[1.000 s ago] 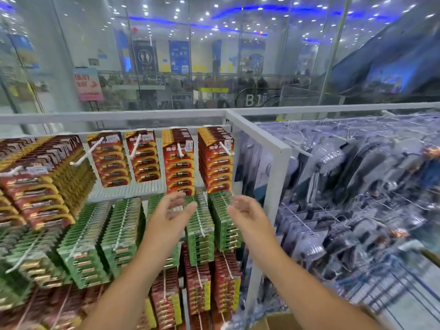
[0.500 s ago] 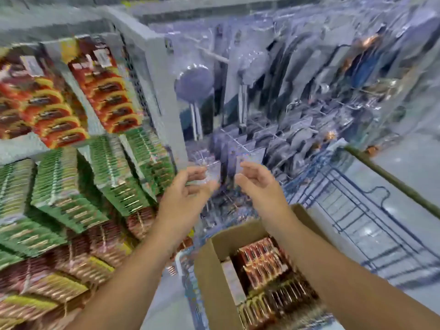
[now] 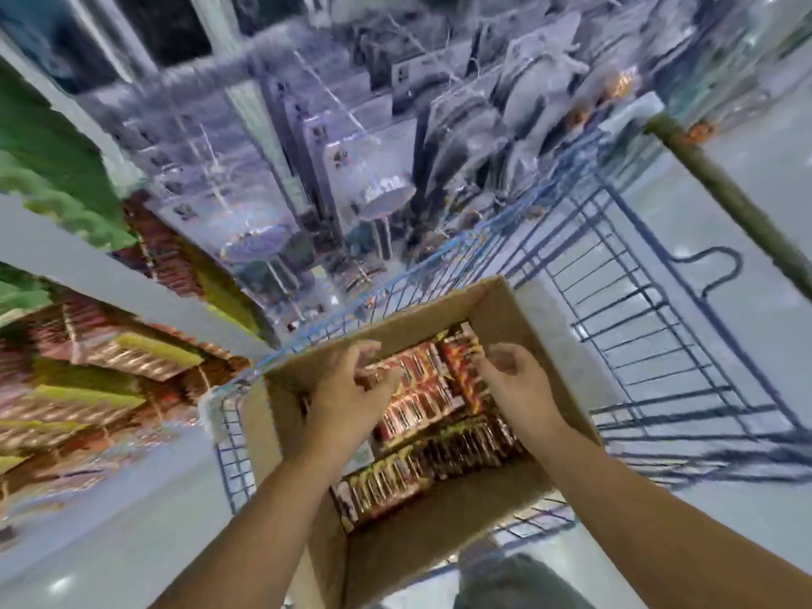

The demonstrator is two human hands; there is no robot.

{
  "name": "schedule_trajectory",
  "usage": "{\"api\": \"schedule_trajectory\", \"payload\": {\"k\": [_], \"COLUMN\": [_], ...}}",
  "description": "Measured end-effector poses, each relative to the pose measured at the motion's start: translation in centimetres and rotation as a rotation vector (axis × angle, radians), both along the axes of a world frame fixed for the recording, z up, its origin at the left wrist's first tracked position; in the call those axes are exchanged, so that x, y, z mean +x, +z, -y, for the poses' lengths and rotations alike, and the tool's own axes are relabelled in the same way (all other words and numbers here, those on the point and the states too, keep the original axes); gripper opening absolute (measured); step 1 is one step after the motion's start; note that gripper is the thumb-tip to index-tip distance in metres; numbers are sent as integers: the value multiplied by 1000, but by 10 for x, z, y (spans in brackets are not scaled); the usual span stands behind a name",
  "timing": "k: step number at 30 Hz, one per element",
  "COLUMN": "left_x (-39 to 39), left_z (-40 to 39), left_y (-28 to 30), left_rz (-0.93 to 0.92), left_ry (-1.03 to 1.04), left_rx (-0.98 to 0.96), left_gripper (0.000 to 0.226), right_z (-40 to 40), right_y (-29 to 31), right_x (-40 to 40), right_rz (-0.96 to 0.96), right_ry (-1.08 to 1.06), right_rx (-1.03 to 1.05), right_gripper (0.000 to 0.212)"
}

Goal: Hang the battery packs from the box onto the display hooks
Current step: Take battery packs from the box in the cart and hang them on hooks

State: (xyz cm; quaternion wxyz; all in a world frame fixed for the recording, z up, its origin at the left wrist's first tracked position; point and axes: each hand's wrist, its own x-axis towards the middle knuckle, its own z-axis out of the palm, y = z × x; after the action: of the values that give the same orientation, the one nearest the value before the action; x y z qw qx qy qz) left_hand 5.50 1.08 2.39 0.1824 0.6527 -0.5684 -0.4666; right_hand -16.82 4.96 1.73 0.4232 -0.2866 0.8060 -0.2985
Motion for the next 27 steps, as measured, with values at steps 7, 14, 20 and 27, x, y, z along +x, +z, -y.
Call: {"api": "schedule_trajectory", "payload": {"k": [7,14,20,27], "left_x": [-39,-62,-58,-61], "left_z": [6,12,9,6], "left_y": [-96,-192,-236,-240], "left_rz": [202,450,606,726], "left_ry": [-89,-239,-335,-316], "left_rx": [72,10,-186,-126], "left_gripper": [41,54,62,79], "right_z": [9,16,14,22], "right_y": [-97,-175,-202,-210], "right_x": [-25,-9,0,2], "right_rz": [-66,-264,-545,-694], "right_ry": [50,164,345,426], "right_rx": [208,322,341,401], "right_gripper": [51,53,72,73]}}
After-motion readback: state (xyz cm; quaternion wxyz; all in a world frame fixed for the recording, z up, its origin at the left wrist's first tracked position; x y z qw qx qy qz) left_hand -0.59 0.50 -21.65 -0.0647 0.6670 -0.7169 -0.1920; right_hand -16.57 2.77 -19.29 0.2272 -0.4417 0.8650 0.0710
